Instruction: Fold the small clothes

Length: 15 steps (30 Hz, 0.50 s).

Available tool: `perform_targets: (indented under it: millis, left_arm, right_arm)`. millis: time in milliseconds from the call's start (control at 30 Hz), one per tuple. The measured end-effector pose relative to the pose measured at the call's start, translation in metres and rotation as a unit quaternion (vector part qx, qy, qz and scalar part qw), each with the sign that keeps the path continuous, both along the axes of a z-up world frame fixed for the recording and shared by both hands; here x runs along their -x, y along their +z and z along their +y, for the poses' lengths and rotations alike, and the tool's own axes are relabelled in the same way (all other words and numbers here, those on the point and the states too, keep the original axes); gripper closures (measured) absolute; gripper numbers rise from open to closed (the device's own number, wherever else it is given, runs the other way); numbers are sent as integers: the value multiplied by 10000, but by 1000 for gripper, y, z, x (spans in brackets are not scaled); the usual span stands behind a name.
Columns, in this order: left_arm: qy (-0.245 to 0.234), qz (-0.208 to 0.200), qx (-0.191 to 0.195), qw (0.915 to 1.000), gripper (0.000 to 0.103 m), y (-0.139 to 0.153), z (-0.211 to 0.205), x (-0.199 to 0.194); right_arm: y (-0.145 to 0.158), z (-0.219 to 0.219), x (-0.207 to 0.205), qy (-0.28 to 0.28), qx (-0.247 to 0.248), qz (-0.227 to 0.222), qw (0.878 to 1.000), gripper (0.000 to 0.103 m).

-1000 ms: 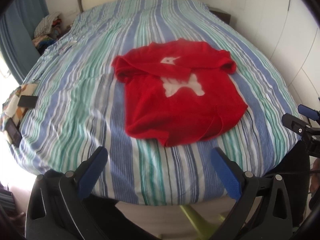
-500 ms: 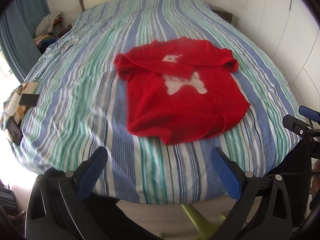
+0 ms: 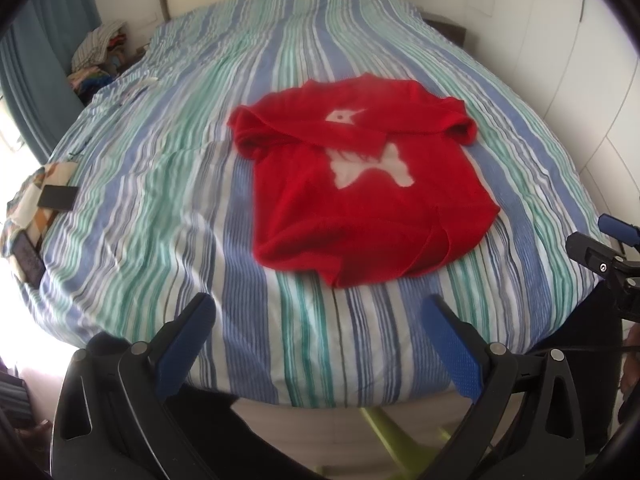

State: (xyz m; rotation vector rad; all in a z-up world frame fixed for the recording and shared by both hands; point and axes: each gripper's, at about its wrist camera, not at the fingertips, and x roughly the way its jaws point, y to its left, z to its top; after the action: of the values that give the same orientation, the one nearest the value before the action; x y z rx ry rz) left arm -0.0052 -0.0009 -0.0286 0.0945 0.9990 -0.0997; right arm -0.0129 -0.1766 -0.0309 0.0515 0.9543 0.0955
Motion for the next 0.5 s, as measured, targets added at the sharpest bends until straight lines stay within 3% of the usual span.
perform_targets:
  millis: [367, 500]
  left_arm:
    - [37, 29, 5, 10000, 0, -2, 6, 1]
    - [318, 199, 193, 9991, 0, -10, 29, -8]
  right_arm:
    - [-1, 2, 2, 11, 6, -13, 10000, 0]
    - [-2, 2, 1, 11, 7, 16, 10000, 0]
